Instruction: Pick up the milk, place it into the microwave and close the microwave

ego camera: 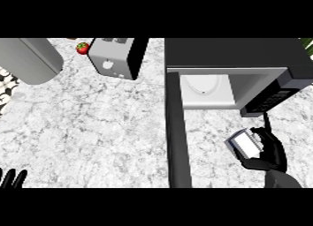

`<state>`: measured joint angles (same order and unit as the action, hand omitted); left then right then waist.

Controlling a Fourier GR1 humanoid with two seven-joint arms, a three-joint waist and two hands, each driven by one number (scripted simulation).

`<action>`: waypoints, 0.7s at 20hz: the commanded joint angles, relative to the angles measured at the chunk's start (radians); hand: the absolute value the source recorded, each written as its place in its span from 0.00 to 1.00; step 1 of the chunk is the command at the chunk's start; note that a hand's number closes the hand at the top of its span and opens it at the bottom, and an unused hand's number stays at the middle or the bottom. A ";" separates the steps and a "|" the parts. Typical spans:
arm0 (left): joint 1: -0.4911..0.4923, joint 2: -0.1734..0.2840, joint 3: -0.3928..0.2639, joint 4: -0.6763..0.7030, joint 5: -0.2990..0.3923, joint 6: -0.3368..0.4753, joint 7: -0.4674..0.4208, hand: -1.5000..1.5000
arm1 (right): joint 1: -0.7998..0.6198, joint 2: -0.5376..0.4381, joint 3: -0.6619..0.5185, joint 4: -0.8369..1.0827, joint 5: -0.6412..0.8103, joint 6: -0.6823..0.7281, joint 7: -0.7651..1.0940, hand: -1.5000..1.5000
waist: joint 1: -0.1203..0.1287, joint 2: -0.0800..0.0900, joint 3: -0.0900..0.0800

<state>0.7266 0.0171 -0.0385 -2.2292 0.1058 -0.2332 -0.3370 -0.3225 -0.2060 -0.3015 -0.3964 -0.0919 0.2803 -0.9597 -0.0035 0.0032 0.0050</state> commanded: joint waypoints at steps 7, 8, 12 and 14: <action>0.032 0.014 0.067 0.030 0.042 -0.033 -0.050 0.00 | 0.120 0.062 0.146 -0.335 0.010 0.114 0.047 1.00 | -0.013 -0.015 -0.009; 0.095 -0.007 0.015 -0.044 0.018 -0.028 -0.024 0.00 | 0.159 0.090 0.176 -0.383 0.025 0.078 0.064 1.00 | -0.006 -0.014 -0.007; 0.048 0.024 0.095 -0.011 0.082 -0.037 -0.007 0.00 | 0.343 0.095 0.237 -0.676 0.009 0.057 0.162 1.00 | -0.024 -0.014 -0.008; 0.118 0.007 0.063 -0.021 0.071 -0.066 -0.060 0.00 | 0.364 0.126 0.255 -0.830 -0.031 0.033 0.296 1.00 | -0.019 -0.018 -0.009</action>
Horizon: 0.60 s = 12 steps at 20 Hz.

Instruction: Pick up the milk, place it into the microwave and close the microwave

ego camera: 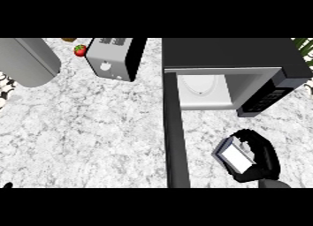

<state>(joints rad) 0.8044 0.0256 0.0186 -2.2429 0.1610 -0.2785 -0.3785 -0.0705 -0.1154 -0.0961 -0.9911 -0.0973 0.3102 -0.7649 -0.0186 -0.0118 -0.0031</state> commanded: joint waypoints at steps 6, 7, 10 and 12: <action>-0.007 -0.006 0.008 0.002 0.008 -0.015 0.011 0.00 | 0.371 0.113 0.170 -0.621 -0.040 -0.084 0.276 1.00 | 0.005 0.007 0.002; -0.056 -0.003 0.025 0.088 0.000 -0.023 -0.028 0.00 | 0.331 0.113 0.191 -0.668 -0.078 -0.140 0.377 1.00 | 0.007 0.008 0.001; -0.082 0.008 0.065 0.057 0.037 -0.018 0.023 0.00 | 0.348 0.114 0.225 -0.742 -0.038 -0.199 0.401 1.00 | 0.015 0.010 0.002; 0.031 0.053 0.155 0.039 0.146 -0.111 -0.046 0.00 | 0.316 0.115 0.269 -0.759 -0.057 -0.274 0.426 1.00 | 0.026 0.009 0.002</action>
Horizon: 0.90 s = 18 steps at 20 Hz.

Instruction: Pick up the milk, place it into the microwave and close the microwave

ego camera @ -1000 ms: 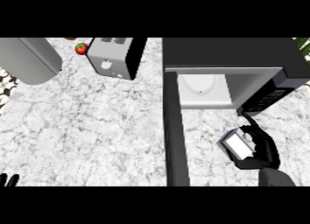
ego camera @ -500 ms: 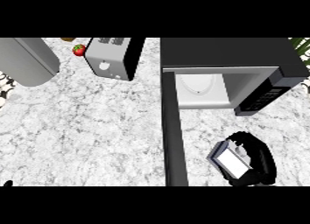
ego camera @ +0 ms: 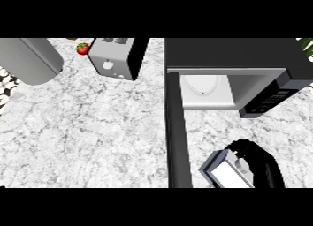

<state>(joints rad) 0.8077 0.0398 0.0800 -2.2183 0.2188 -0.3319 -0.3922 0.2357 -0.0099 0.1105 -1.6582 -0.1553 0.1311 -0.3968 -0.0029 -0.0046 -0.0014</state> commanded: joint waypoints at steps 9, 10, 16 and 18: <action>-0.098 0.024 0.128 0.132 0.017 -0.061 -0.045 0.00 | -0.235 0.010 0.088 -0.049 0.102 -0.347 0.200 1.00 | 0.010 0.005 0.001; -0.053 0.003 0.098 0.087 0.027 -0.058 -0.022 0.00 | -0.308 0.010 0.107 0.043 0.136 -0.439 0.162 1.00 | 0.018 0.006 0.001; -0.118 0.064 0.207 0.094 0.132 -0.078 0.044 0.00 | -0.422 0.010 -0.001 0.274 0.128 -0.462 0.147 1.00 | 0.013 0.007 0.002; -0.086 0.046 0.181 0.099 0.096 -0.108 0.030 0.00 | -0.498 0.010 -0.030 0.390 0.109 -0.474 0.127 1.00 | 0.017 0.007 0.002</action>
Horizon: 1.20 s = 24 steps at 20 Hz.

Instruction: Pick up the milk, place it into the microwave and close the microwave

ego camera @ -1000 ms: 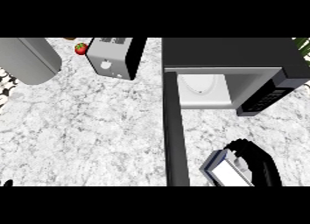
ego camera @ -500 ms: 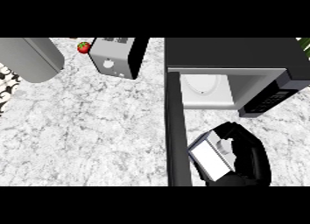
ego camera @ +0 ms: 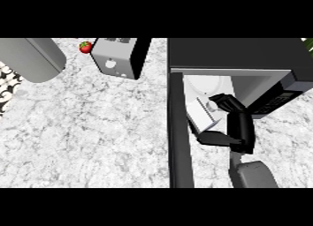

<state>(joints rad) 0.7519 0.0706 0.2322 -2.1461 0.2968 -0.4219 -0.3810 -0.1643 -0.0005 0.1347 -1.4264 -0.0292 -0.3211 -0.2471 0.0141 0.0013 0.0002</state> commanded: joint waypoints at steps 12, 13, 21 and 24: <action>-0.142 0.021 0.085 0.150 0.002 -0.046 0.020 0.00 | -0.436 -0.082 -0.264 0.751 -0.045 0.096 -0.360 1.00 | 0.008 0.005 0.001; -0.102 0.037 0.112 0.093 0.044 -0.060 0.043 0.00 | -0.486 -0.060 -0.277 0.806 -0.035 0.048 -0.381 1.00 | 0.016 0.006 0.001; -0.143 0.067 0.142 0.130 0.084 -0.100 0.068 0.00 | -0.604 -0.099 -0.320 1.046 0.017 -0.029 -0.581 1.00 | 0.029 0.011 0.001; -0.222 0.039 0.100 0.114 0.043 -0.034 0.116 0.00 | -0.683 -0.090 -0.311 1.110 0.055 -0.125 -0.572 1.00 | 0.029 0.015 0.002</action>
<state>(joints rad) 0.5756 0.1012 0.3312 -2.0214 0.3260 -0.4717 -0.3049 -0.7811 -0.1001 -0.1779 -0.4005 -0.0121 -0.3588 -0.7826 0.0414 0.0139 0.0016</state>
